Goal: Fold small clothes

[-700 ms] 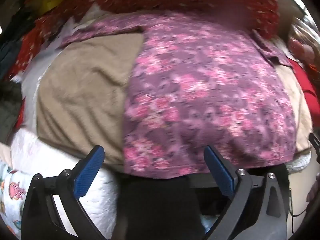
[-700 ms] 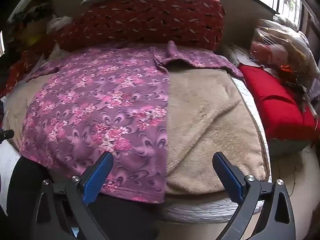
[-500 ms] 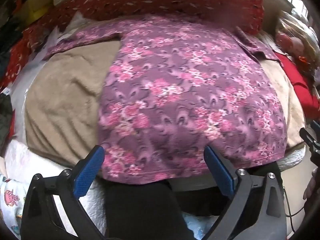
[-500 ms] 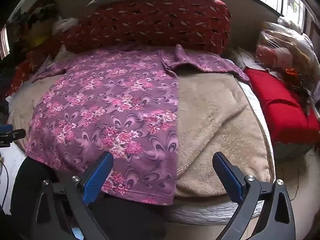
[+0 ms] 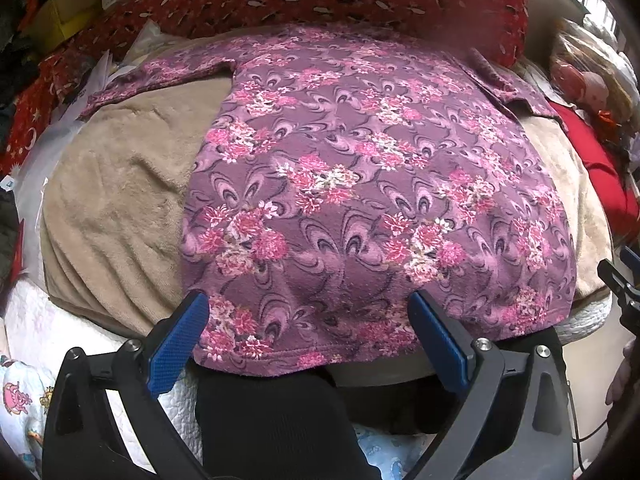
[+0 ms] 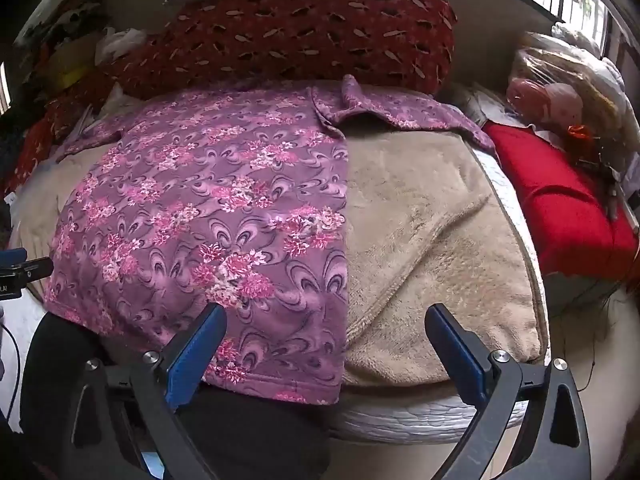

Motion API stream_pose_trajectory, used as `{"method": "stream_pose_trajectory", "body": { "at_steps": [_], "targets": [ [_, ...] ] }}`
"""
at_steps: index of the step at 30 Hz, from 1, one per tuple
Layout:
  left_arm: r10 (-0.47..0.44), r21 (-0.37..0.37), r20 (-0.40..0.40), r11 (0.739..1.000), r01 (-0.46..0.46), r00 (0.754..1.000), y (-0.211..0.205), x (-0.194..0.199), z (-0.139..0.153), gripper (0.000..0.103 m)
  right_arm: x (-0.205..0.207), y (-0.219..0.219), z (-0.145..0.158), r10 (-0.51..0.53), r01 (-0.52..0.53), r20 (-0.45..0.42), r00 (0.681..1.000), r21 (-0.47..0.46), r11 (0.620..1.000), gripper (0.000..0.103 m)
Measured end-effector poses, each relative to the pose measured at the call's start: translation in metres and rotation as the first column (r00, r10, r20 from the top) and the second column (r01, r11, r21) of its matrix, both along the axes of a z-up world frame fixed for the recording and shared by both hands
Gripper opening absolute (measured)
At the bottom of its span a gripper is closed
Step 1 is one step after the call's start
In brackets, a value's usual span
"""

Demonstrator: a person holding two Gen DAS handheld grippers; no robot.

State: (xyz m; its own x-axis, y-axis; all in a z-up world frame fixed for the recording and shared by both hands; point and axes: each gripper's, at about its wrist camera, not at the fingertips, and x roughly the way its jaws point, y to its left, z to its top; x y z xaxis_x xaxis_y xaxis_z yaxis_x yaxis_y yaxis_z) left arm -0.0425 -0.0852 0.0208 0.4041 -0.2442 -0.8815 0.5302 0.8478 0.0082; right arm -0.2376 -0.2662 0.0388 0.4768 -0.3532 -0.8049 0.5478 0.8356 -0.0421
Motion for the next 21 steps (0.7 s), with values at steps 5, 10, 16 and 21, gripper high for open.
{"method": "stream_pose_trajectory", "body": {
  "at_steps": [5, 10, 16, 21],
  "targets": [
    [0.001, 0.012, 0.01, 1.0, -0.001, 1.0, 0.0, 0.0, -0.002, 0.1, 0.004, 0.0, 0.0, 0.004, -0.004, 0.0, 1.0, 0.011, 1.0, 0.099],
    [-0.005, 0.022, 0.021, 1.0, 0.005, 1.0, 0.0, 0.0, -0.003, 0.1, 0.006, -0.001, -0.001, 0.009, -0.009, 0.0, 1.0, 0.021, 1.0, 0.099],
    [-0.014, 0.025, 0.087, 1.0, 0.012, 0.996, -0.001, -0.007, 0.004, 0.1, 0.005, 0.001, 0.002, 0.012, -0.013, 0.026, 1.0, 0.029, 0.999, 0.1],
    [-0.031, 0.01, 0.141, 0.999, 0.03, 0.99, 0.0, -0.015, 0.012, 0.1, 0.006, 0.001, 0.007, 0.011, -0.012, 0.041, 0.999, 0.028, 1.0, 0.1]
  ]
}}
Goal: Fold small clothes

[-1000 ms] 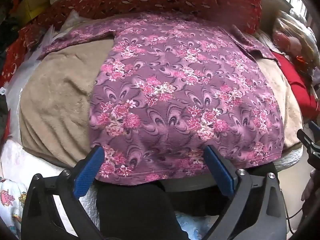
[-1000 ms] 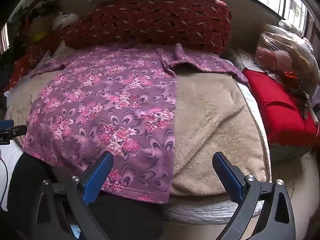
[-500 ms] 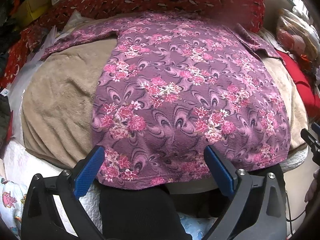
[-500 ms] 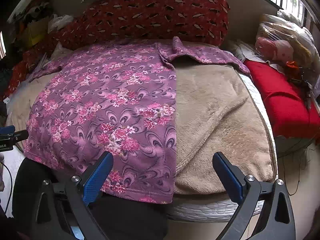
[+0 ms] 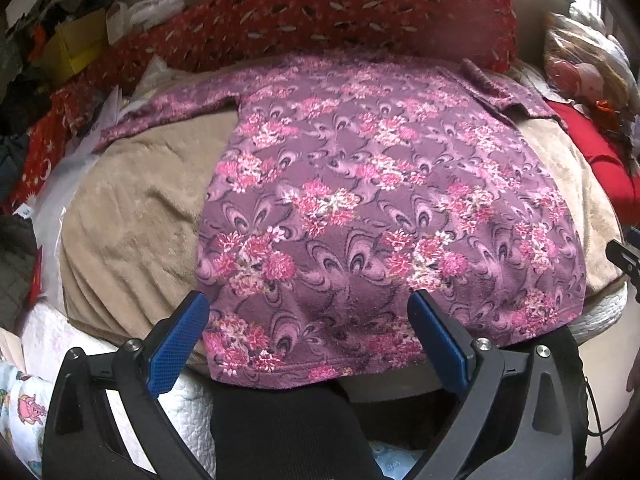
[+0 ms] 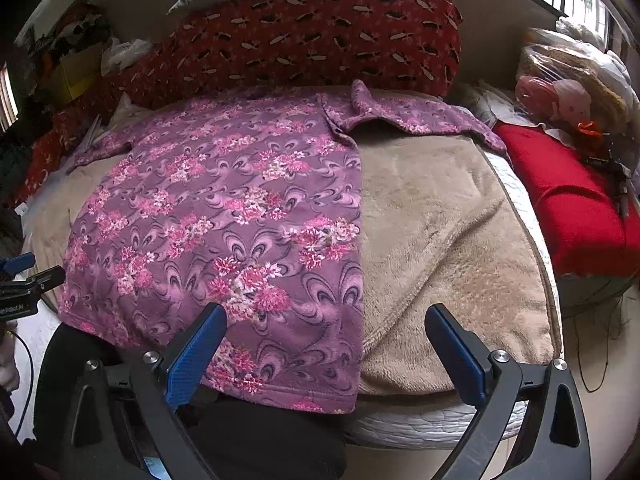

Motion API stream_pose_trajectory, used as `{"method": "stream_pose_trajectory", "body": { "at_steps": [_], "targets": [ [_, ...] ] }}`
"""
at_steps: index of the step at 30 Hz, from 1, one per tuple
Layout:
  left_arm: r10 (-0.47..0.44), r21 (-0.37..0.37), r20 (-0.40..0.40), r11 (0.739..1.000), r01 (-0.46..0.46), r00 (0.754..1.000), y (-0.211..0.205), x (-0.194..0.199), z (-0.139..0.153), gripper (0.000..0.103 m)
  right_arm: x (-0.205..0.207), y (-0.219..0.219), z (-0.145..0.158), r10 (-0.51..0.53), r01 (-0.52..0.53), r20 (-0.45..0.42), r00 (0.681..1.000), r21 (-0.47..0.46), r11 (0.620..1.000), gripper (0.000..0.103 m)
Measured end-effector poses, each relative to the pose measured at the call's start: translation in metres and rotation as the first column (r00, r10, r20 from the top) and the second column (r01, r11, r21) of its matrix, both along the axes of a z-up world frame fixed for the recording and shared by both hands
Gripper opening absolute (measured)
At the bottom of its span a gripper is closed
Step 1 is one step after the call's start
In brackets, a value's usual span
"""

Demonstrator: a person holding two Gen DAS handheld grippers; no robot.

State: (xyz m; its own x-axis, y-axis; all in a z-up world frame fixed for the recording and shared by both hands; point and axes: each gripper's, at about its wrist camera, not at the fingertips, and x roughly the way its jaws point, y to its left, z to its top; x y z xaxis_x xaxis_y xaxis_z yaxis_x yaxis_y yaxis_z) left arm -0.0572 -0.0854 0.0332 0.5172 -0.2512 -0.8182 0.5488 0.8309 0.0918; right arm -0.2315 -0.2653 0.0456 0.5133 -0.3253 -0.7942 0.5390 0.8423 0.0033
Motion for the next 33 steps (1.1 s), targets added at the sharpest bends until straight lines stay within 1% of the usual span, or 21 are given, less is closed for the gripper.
{"method": "stream_pose_trajectory", "body": {
  "at_steps": [4, 8, 18, 24, 33],
  "targets": [
    [-0.003, -0.012, -0.003, 1.0, 0.003, 1.0, 0.003, -0.003, 0.002, 0.1, -0.002, 0.003, 0.003, 0.001, -0.001, 0.006, 1.0, -0.004, 1.0, 0.1],
    [0.008, -0.026, -0.022, 1.0, -0.009, 1.0, 0.007, -0.005, 0.002, 0.1, -0.006, 0.01, 0.01, 0.008, -0.007, 0.021, 1.0, -0.03, 1.0, 0.1],
    [0.004, -0.058, -0.007, 0.998, -0.005, 1.0, 0.013, -0.021, 0.01, 0.1, -0.023, 0.023, 0.025, 0.027, -0.023, 0.042, 0.999, -0.093, 0.995, 0.1],
    [-0.01, -0.061, 0.006, 0.998, 0.011, 1.0, 0.011, -0.027, 0.014, 0.1, -0.029, 0.024, 0.028, 0.015, -0.01, 0.058, 0.998, -0.093, 0.996, 0.1],
    [-0.014, -0.063, -0.002, 0.998, 0.014, 1.0, 0.009, -0.028, 0.013, 0.1, -0.029, 0.024, 0.03, 0.019, -0.012, 0.064, 0.998, -0.098, 0.995, 0.1]
  ]
}}
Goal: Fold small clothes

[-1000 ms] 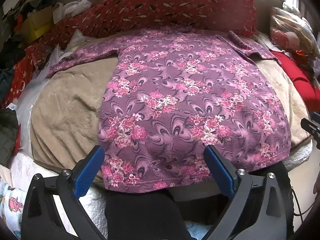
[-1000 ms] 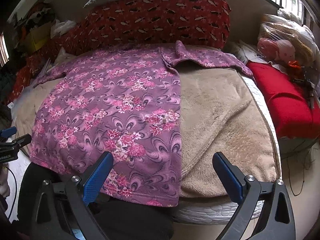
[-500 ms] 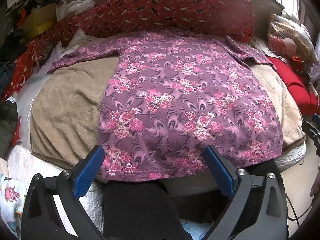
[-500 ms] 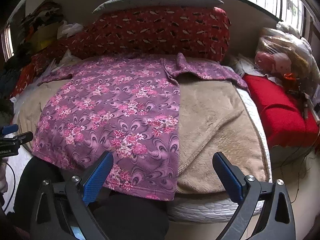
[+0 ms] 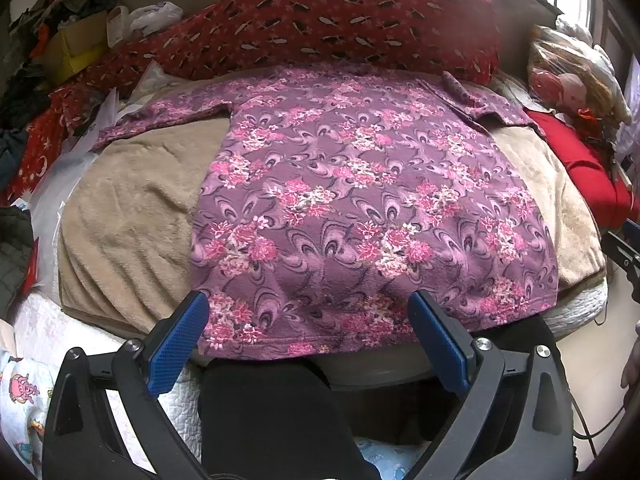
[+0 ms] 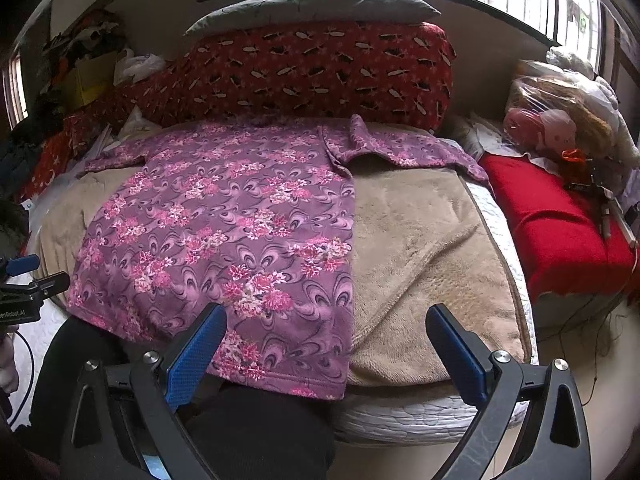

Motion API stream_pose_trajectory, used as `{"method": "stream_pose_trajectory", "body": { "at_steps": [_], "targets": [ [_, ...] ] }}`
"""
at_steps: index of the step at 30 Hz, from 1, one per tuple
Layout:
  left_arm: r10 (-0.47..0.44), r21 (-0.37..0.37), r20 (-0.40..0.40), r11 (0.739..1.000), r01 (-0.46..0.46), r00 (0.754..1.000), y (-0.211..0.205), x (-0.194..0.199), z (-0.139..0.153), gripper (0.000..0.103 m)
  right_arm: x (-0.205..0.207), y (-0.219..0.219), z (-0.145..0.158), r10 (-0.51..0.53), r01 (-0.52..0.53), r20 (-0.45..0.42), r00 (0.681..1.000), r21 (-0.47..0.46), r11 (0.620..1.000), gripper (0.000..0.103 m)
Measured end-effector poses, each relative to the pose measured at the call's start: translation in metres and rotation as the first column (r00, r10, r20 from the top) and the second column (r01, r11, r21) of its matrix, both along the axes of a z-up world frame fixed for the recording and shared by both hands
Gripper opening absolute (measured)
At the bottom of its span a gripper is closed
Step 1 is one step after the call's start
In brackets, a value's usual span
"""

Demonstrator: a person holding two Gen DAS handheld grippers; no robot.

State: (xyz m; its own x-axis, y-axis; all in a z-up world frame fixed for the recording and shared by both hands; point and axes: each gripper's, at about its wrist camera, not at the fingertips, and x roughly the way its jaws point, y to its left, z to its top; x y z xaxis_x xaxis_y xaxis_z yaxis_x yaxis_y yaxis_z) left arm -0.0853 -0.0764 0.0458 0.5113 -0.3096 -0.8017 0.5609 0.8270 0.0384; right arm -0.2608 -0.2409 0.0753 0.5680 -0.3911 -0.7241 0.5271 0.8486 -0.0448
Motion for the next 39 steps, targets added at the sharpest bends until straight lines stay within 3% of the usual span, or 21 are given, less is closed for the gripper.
{"method": "stream_pose_trajectory", "body": {
  "at_steps": [15, 20, 23, 27, 30, 32, 33, 35, 36, 37, 38, 39],
  "targets": [
    [0.006, 0.015, -0.049, 1.0, -0.005, 0.999, -0.008, 0.014, -0.012, 0.1, 0.013, -0.006, -0.015, 0.01, -0.008, -0.04, 0.999, 0.051, 0.999, 0.1],
    [0.039, -0.007, -0.13, 0.999, -0.04, 0.991, 0.004, 0.037, -0.02, 0.1, 0.019, -0.018, -0.031, -0.005, 0.011, -0.069, 0.998, 0.097, 0.995, 0.1],
    [0.154, -0.018, -0.195, 0.987, -0.161, 0.969, 0.034, 0.071, -0.027, 0.1, 0.019, -0.034, -0.046, -0.037, 0.051, -0.093, 0.995, 0.148, 0.988, 0.099],
    [0.33, 0.001, -0.301, 0.938, -0.346, 0.895, 0.086, 0.118, -0.049, 0.1, 0.015, -0.06, -0.069, -0.103, 0.129, -0.114, 0.988, 0.247, 0.96, 0.099],
    [0.357, 0.043, -0.346, 0.93, -0.366, 0.868, 0.1, 0.128, -0.068, 0.1, 0.017, -0.073, -0.088, -0.121, 0.158, -0.132, 0.984, 0.321, 0.934, 0.099],
    [0.324, 0.058, -0.375, 0.943, -0.327, 0.869, 0.095, 0.124, -0.081, 0.1, 0.022, -0.075, -0.102, -0.099, 0.147, -0.141, 0.985, 0.386, 0.911, 0.098],
    [0.294, 0.059, -0.399, 0.953, -0.296, 0.868, 0.089, 0.119, -0.089, 0.1, 0.025, -0.074, -0.107, -0.084, 0.136, -0.142, 0.986, 0.413, 0.9, 0.092],
    [0.262, 0.05, -0.432, 0.962, -0.267, 0.863, 0.08, 0.111, -0.1, 0.087, 0.03, -0.068, -0.114, -0.063, 0.123, -0.156, 0.986, 0.415, 0.901, 0.085],
    [0.229, 0.034, -0.463, 0.97, -0.241, 0.856, 0.074, 0.108, -0.105, 0.053, 0.032, -0.064, -0.113, -0.056, 0.112, -0.154, 0.987, 0.389, 0.914, 0.077],
    [0.2, 0.033, -0.49, 0.977, -0.212, 0.848, 0.068, 0.106, -0.107, 0.014, 0.032, -0.06, -0.109, -0.04, 0.092, -0.146, 0.989, 0.367, 0.926, 0.067],
    [0.19, 0.05, -0.496, 0.98, -0.191, 0.847, 0.063, 0.104, -0.108, 0.005, 0.032, -0.058, -0.105, -0.021, 0.07, -0.14, 0.99, 0.358, 0.931, 0.03],
    [0.193, 0.059, -0.474, 0.98, -0.188, 0.859, 0.06, 0.102, -0.102, 0.005, 0.03, -0.058, -0.101, 0.001, 0.048, -0.132, 0.991, 0.37, 0.928, 0.004]
  ]
}}
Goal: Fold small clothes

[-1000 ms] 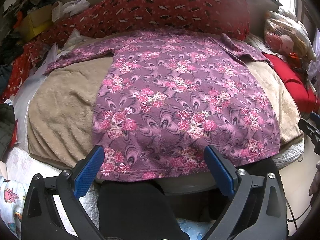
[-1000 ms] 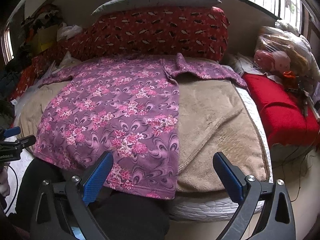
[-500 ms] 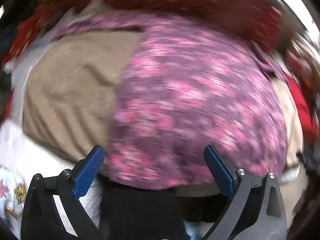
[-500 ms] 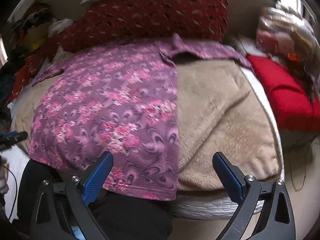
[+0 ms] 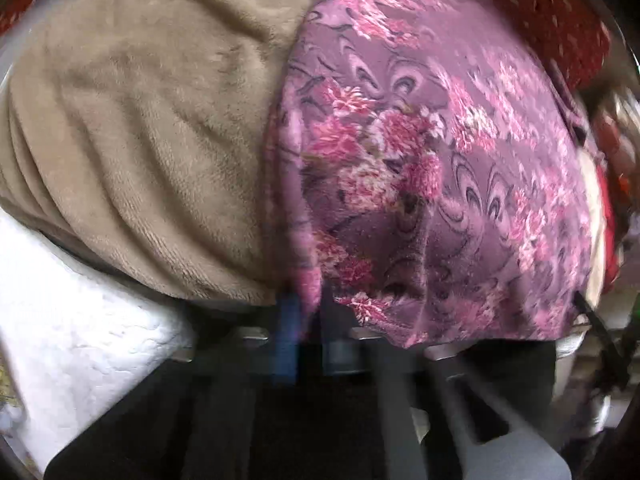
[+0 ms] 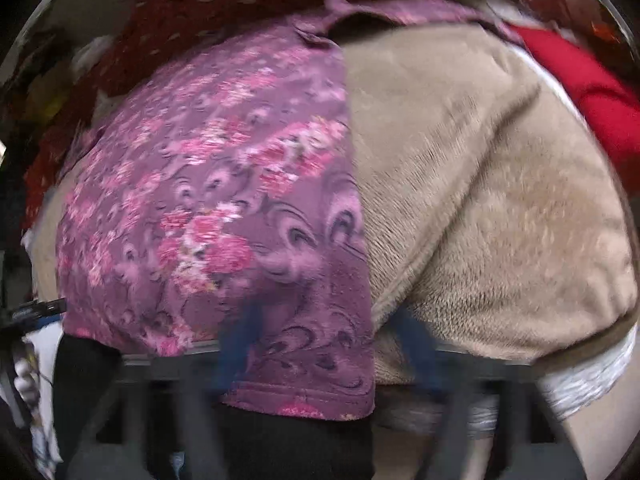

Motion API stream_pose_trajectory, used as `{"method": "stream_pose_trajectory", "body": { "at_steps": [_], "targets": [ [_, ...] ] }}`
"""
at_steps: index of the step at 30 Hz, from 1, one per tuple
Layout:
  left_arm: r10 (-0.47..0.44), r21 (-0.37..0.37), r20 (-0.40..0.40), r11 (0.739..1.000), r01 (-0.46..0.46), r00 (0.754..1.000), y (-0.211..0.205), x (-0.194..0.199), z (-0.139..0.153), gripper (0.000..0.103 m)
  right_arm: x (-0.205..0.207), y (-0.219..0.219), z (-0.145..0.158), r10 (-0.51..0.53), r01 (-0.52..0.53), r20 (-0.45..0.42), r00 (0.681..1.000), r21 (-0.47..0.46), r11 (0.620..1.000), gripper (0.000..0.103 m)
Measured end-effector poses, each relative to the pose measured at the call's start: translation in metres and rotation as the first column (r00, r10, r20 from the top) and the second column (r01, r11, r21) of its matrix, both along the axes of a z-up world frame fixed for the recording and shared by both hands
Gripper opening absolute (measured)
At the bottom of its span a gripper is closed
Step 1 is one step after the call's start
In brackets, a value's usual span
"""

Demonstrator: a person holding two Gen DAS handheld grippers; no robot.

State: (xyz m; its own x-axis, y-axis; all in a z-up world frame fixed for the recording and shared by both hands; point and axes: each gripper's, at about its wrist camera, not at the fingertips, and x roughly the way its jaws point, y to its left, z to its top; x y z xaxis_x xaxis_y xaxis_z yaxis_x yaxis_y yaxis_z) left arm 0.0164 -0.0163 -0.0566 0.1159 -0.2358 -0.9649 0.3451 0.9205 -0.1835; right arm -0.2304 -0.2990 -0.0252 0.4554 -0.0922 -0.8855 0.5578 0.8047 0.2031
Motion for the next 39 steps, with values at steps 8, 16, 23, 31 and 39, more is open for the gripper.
{"method": "stream_pose_trajectory", "body": {
  "at_steps": [8, 16, 23, 31, 39],
  "targets": [
    [0.047, -0.114, 0.025, 0.993, -0.044, 0.999, 0.025, -0.01, 0.039, 0.005, -0.044, 0.0, 0.06, 0.019, -0.037, 0.247, 0.969, 0.069, 0.997, 0.003],
    [0.069, -0.105, 0.025, 0.992, -0.066, 0.997, 0.038, -0.007, 0.035, 0.005, -0.025, -0.018, 0.002, -0.064, 0.061, 0.019, 0.998, 0.133, 0.989, 0.011],
    [0.025, -0.169, 0.169, 0.986, 0.004, 0.985, -0.014, 0.023, 0.083, 0.054, 0.017, -0.028, 0.074, -0.027, 0.026, 0.226, 0.974, 0.008, 1.0, 0.052],
    [-0.066, -0.042, 0.073, 0.997, 0.069, 0.995, -0.092, 0.043, 0.042, 0.054, 0.083, -0.048, 0.011, 0.017, -0.02, 0.058, 0.998, 0.049, 0.999, 0.044],
    [-0.092, -0.067, 0.086, 0.993, 0.098, 0.992, -0.13, 0.074, 0.052, 0.054, 0.009, -0.243, 0.054, -0.493, 0.427, 0.29, 0.82, 0.263, 0.865, 0.053]
  ]
}}
